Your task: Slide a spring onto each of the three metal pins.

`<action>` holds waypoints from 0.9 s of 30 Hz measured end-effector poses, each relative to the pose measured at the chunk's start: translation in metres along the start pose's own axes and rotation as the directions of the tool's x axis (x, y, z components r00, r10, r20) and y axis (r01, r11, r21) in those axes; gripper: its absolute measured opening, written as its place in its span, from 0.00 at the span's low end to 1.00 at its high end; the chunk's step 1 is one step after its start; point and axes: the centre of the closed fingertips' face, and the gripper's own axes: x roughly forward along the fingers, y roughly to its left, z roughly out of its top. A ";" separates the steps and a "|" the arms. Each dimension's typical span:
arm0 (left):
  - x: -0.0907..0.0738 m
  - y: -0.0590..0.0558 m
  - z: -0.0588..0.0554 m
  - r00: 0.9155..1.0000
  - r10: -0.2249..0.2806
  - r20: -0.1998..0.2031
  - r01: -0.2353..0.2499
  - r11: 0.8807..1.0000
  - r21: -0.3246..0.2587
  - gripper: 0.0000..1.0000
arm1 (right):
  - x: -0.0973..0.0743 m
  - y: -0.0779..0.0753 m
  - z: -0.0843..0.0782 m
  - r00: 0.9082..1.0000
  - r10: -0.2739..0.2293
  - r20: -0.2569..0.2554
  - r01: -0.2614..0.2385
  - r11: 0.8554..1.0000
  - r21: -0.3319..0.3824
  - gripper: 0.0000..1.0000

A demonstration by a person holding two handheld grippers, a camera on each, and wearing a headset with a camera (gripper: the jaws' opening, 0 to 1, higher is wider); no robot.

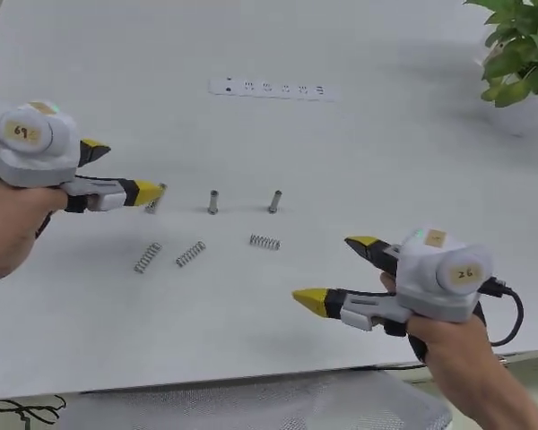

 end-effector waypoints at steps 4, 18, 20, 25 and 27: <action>0.013 0.003 -0.003 1.000 -0.004 -0.016 0.004 1.000 -0.004 0.61 | 0.000 -0.001 -0.001 1.000 -0.001 -0.002 0.001 1.000 0.002 0.73; 0.045 0.015 -0.022 0.997 -0.001 -0.079 -0.003 0.999 -0.047 0.56 | 0.002 -0.001 0.001 1.000 0.002 -0.002 -0.002 1.000 0.005 0.73; 0.050 0.018 -0.026 0.996 0.004 -0.092 -0.009 0.999 -0.047 0.54 | 0.002 -0.001 0.000 1.000 0.002 -0.003 -0.001 1.000 0.006 0.73; 0.061 0.023 -0.033 0.994 0.011 -0.109 -0.018 0.998 -0.066 0.51 | 0.002 -0.002 -0.002 1.000 -0.002 -0.008 0.002 1.000 0.010 0.73; 0.063 0.024 -0.035 0.993 0.014 -0.114 -0.023 0.997 -0.074 0.51 | 0.002 -0.003 -0.003 1.000 -0.004 -0.009 0.004 1.000 0.013 0.73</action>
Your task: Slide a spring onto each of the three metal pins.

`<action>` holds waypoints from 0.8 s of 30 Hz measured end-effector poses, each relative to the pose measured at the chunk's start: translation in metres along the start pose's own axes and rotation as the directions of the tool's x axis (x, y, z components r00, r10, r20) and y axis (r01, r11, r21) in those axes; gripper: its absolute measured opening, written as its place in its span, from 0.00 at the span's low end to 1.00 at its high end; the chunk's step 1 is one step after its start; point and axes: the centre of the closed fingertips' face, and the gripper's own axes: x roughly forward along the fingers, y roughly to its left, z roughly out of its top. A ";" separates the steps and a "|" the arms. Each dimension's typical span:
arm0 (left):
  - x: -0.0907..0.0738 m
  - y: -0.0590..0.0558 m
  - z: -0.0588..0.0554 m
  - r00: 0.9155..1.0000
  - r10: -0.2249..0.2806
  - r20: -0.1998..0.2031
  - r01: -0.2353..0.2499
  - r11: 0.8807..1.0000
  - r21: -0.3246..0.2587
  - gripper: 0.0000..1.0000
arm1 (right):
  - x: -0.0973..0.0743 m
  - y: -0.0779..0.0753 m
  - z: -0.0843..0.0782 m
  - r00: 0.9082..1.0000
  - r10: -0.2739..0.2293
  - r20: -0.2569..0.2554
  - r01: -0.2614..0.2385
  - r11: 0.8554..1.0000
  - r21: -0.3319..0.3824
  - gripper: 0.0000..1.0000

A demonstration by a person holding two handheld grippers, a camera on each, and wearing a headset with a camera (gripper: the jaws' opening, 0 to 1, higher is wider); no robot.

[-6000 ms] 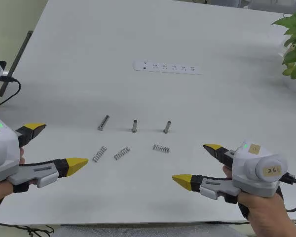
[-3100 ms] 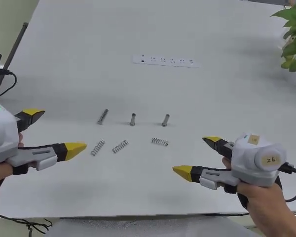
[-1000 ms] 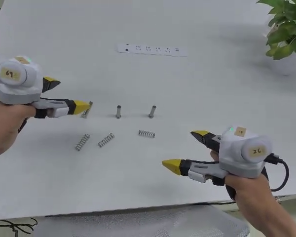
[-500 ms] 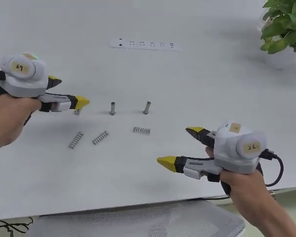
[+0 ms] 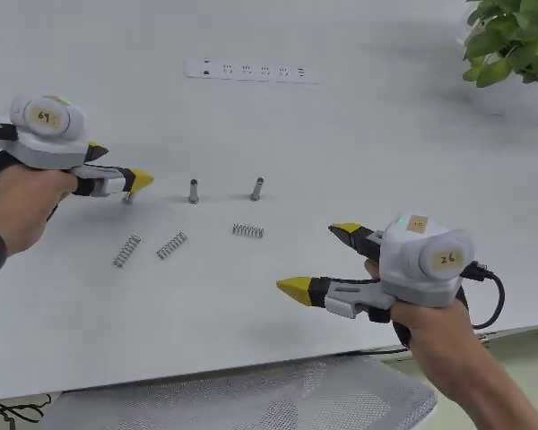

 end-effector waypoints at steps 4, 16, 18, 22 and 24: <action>0.007 0.002 -0.007 1.000 0.012 -0.018 -0.012 1.000 -0.015 0.49 | -0.001 -0.003 -0.003 1.000 -0.008 0.001 0.008 1.000 0.011 0.73; 0.026 0.006 -0.025 0.997 0.040 -0.062 -0.044 0.997 -0.061 0.37 | -0.004 -0.006 -0.010 1.000 -0.019 -0.013 0.019 1.000 0.025 0.72; 0.028 0.005 -0.027 0.997 0.044 -0.067 -0.048 0.997 -0.064 0.36 | -0.005 -0.007 -0.010 1.000 -0.022 -0.009 0.022 0.999 0.028 0.72; 0.032 0.006 -0.028 0.996 0.048 -0.073 -0.053 0.997 -0.063 0.30 | -0.005 -0.011 -0.010 0.999 -0.030 -0.010 0.031 0.999 0.033 0.72; 0.033 0.007 -0.028 0.996 0.052 -0.075 -0.057 0.996 -0.063 0.28 | -0.006 -0.011 -0.010 0.999 -0.030 -0.009 0.031 0.999 0.034 0.72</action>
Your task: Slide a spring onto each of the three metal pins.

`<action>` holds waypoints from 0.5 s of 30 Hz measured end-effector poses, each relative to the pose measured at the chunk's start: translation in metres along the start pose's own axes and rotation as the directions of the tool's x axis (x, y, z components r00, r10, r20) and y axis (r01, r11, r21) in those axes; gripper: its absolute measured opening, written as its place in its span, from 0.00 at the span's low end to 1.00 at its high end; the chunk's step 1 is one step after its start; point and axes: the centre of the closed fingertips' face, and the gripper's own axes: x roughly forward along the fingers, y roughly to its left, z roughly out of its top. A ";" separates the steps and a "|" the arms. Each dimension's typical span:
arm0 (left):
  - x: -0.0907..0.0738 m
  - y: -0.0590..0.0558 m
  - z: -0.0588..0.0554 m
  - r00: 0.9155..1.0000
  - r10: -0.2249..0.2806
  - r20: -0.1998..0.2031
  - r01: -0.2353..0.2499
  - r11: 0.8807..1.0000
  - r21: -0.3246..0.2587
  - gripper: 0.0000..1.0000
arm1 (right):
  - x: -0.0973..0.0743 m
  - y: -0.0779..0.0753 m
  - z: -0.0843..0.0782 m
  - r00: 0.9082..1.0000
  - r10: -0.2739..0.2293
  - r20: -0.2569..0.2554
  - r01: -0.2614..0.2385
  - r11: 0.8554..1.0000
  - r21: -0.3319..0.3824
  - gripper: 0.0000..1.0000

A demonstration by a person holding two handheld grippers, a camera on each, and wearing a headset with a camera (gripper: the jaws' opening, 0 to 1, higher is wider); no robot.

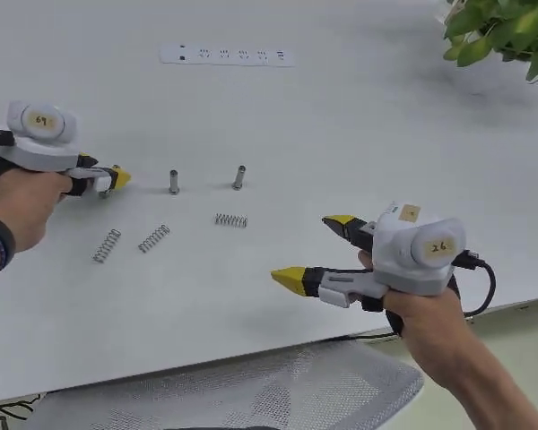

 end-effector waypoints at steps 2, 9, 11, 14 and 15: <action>0.002 0.002 -0.001 1.000 0.003 -0.003 -0.003 1.000 -0.006 0.26 | 0.000 0.001 0.000 1.000 0.002 0.000 -0.002 1.000 -0.002 0.72; 0.011 0.001 -0.004 1.000 0.003 -0.016 -0.004 1.000 -0.002 0.18 | 0.000 0.002 0.000 1.000 0.004 -0.002 -0.004 1.000 -0.002 0.72; 0.013 0.000 -0.005 1.000 0.008 -0.022 -0.008 1.000 0.004 0.16 | 0.000 0.001 0.000 1.000 0.002 -0.001 -0.002 1.000 0.000 0.71; 0.015 0.000 -0.009 0.999 0.015 -0.035 -0.015 1.000 0.005 0.14 | -0.002 0.000 -0.001 1.000 -0.002 -0.001 0.002 1.000 0.001 0.71; 0.015 0.000 -0.009 0.999 0.015 -0.037 -0.015 1.000 0.004 0.14 | -0.003 0.000 -0.001 1.000 -0.002 -0.001 0.002 1.000 0.002 0.71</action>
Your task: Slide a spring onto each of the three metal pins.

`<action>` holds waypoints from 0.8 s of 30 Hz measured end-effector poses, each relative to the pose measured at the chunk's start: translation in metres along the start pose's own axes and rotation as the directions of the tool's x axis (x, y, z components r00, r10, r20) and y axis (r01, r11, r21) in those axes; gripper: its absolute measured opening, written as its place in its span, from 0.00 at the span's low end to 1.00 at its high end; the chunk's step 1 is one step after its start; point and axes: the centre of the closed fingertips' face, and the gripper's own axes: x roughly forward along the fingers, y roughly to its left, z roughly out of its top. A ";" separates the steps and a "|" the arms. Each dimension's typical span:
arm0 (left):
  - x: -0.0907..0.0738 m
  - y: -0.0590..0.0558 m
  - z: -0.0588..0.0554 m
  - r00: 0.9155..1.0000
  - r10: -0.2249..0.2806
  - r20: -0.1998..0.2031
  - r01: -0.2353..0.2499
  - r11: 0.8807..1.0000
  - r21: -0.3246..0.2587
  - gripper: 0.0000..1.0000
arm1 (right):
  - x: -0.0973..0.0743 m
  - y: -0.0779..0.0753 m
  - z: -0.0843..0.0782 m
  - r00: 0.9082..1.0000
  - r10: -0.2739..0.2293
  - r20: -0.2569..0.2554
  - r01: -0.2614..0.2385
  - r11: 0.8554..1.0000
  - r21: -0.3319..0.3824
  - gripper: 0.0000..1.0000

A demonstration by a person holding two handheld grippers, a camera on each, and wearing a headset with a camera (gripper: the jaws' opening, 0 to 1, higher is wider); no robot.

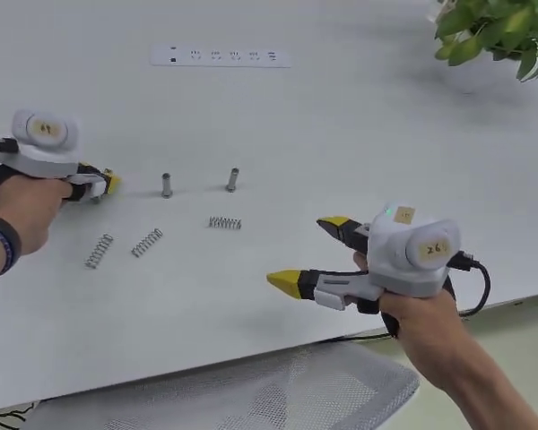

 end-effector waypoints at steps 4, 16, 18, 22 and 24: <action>0.000 -0.001 0.003 1.000 0.019 0.007 -0.019 1.000 0.023 0.11 | -0.001 -0.002 -0.001 1.000 -0.003 -0.002 0.003 1.000 0.002 0.71; 0.003 -0.001 0.005 0.999 0.049 0.003 -0.049 0.993 0.108 0.02 | 0.002 0.000 -0.001 1.000 0.001 -0.004 -0.001 1.000 0.002 0.71; 0.002 0.000 0.004 0.999 0.053 0.000 -0.052 0.994 0.096 0.00 | 0.001 0.000 -0.001 1.000 0.001 -0.007 -0.001 1.000 0.000 0.71; 0.002 -0.001 0.004 0.999 0.046 -0.023 -0.043 0.992 0.118 0.00 | 0.001 -0.001 -0.001 1.000 0.001 -0.005 -0.001 1.000 0.002 0.71; 0.002 -0.002 0.003 0.998 0.044 -0.038 -0.039 0.991 0.131 0.00 | 0.001 -0.001 -0.002 1.000 0.000 -0.005 0.000 1.000 0.002 0.71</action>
